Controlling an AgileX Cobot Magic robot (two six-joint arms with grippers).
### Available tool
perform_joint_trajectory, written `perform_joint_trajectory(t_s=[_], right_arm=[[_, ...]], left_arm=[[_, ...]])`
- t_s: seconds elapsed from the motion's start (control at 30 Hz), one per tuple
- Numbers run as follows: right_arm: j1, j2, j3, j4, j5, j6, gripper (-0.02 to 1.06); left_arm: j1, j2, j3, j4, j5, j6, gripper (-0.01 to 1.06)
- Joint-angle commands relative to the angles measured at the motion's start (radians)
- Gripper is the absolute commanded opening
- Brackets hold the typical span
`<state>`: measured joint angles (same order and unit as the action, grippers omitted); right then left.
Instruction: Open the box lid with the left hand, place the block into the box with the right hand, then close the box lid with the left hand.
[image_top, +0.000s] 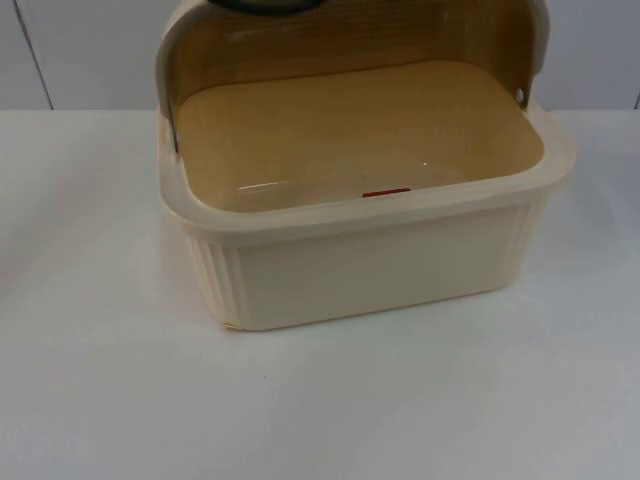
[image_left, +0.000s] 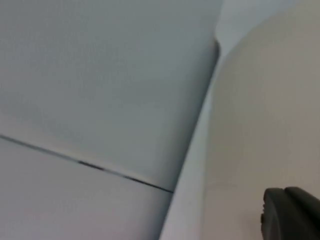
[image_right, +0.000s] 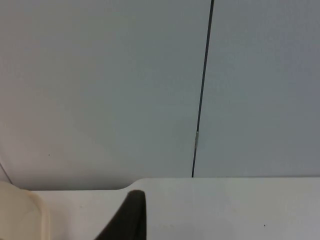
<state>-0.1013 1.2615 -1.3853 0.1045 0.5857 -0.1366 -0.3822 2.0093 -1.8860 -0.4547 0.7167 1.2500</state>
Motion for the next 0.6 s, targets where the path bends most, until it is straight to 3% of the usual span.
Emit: perform_joint_trajectory(t_s=[0.0, 0.2, 0.57], right_arm=[[-0.006, -0.010, -0.002, -0.007, 0.001, -0.010, 1.04], [-0.006, -0.010, -0.002, -0.007, 0.004, -0.010, 1.04], [-0.006, -0.010, -0.002, 0.000, 0.011, -0.010, 1.04]], left_arm=[[-0.005, -0.002, -0.004, -0.039, 0.044, 0.006, 0.00], [-0.003, -0.002, -0.004, -0.100, 0.108, 0.016, 0.00], [-0.003, 0.018, -0.004, -0.100, 0.109, 0.023, 0.00]])
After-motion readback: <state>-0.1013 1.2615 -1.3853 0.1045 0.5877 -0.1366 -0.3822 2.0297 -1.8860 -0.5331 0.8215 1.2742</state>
